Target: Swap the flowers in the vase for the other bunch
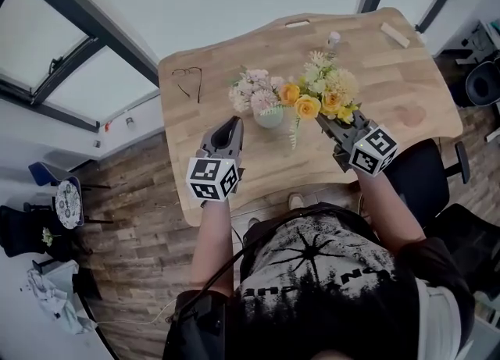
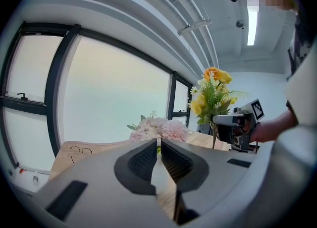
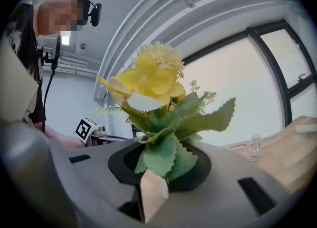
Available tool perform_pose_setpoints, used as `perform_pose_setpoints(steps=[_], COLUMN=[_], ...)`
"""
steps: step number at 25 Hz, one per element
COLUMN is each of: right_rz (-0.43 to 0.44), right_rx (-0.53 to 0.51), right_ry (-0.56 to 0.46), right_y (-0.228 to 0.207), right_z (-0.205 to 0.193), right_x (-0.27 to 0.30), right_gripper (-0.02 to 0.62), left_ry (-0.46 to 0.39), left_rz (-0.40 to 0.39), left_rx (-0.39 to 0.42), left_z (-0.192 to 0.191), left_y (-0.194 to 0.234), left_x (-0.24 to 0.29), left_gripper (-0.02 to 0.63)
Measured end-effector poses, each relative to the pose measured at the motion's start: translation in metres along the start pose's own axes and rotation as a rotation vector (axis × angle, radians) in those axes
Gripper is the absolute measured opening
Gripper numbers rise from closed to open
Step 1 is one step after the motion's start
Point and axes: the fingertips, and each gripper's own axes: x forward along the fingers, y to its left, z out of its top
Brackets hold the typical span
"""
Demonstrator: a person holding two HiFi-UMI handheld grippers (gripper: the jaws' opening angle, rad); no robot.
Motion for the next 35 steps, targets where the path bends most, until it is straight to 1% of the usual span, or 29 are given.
perform_pose_setpoints(steps=[2,3,6,9,11,13,16,19,25,33,35], right_rz=[0.005,0.005,0.005,0.000,-0.001,0.002,0.005,0.000,-0.024,-0.055,-0.060], right_rx=[-0.004,-0.006,-0.014,-0.013,-0.012,-0.013,-0.017,-0.017,-0.018,-0.014,-0.010], right_ry=[-0.002,0.000,0.016,0.030,0.039,0.049,0.060,0.068,0.078,0.086,0.087], right_y=[-0.004,-0.005,-0.009,-0.012,-0.013,-0.011,-0.010,-0.010,-0.015,-0.020,-0.021], right_z=[-0.001,0.000,-0.001,-0.003,-0.004,-0.006,-0.008,-0.009,-0.009,-0.014,-0.015], right_x=[-0.001,-0.002,-0.004,-0.004,-0.003,-0.002,0.000,0.000,-0.001,-0.003,-0.004], right_gripper=[0.084,0.083,0.084,0.084,0.084,0.084,0.083,0.084,0.084,0.084,0.084], left_ry=[-0.003,-0.002,-0.007,-0.026,-0.040,-0.060,-0.090,-0.104,-0.116,-0.090,-0.090], left_rz=[0.006,0.008,0.017,0.033,0.032,0.017,-0.003,-0.025,-0.053,-0.042,-0.032], left_rx=[-0.015,-0.021,-0.034,-0.050,-0.078,-0.125,-0.179,-0.196,-0.206,-0.159,-0.138], left_z=[-0.002,-0.002,-0.003,-0.003,-0.004,-0.004,-0.002,-0.001,0.001,-0.006,-0.005], left_y=[0.002,0.003,0.006,0.012,0.016,0.018,0.022,0.022,0.021,0.022,0.022], left_x=[0.005,0.008,0.014,0.017,0.019,0.021,0.025,0.031,0.043,0.052,0.052], left_gripper=[0.022,0.037,0.116,0.151,0.180,0.211,0.233,0.239,0.239,0.238,0.221])
